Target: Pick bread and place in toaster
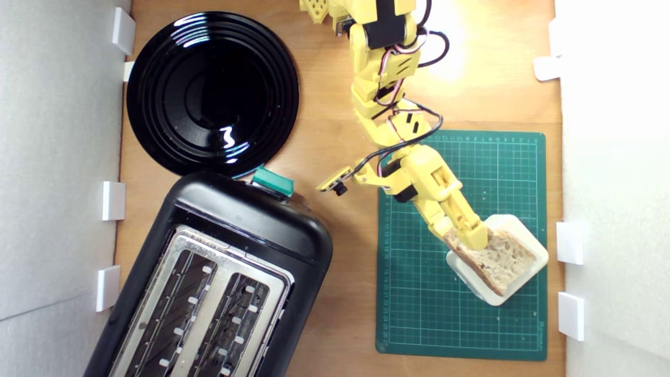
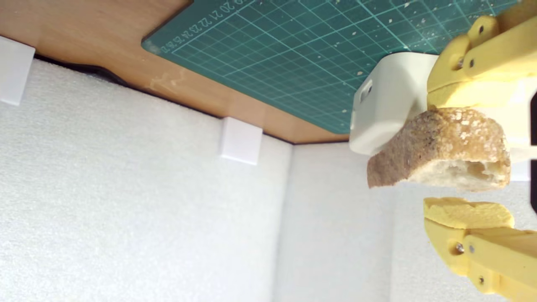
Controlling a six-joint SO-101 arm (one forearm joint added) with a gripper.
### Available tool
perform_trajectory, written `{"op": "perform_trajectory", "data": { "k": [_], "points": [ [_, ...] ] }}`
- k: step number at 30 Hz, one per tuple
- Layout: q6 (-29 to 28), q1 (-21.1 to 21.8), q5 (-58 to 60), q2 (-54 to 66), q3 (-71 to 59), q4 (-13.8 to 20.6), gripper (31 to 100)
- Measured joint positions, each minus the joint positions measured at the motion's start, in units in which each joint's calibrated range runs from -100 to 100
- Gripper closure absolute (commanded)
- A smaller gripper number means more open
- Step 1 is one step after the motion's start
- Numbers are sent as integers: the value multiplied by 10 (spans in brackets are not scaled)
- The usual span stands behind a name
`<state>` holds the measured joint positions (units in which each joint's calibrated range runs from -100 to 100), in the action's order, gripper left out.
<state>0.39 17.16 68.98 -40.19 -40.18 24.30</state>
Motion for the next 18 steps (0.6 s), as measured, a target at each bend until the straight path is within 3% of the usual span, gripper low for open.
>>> {"op": "perform_trajectory", "data": {
  "k": [9,18],
  "points": [
    [0,0,0,0,0,-1,669],
    [0,0,0,0,0,-1,708]
  ]
}}
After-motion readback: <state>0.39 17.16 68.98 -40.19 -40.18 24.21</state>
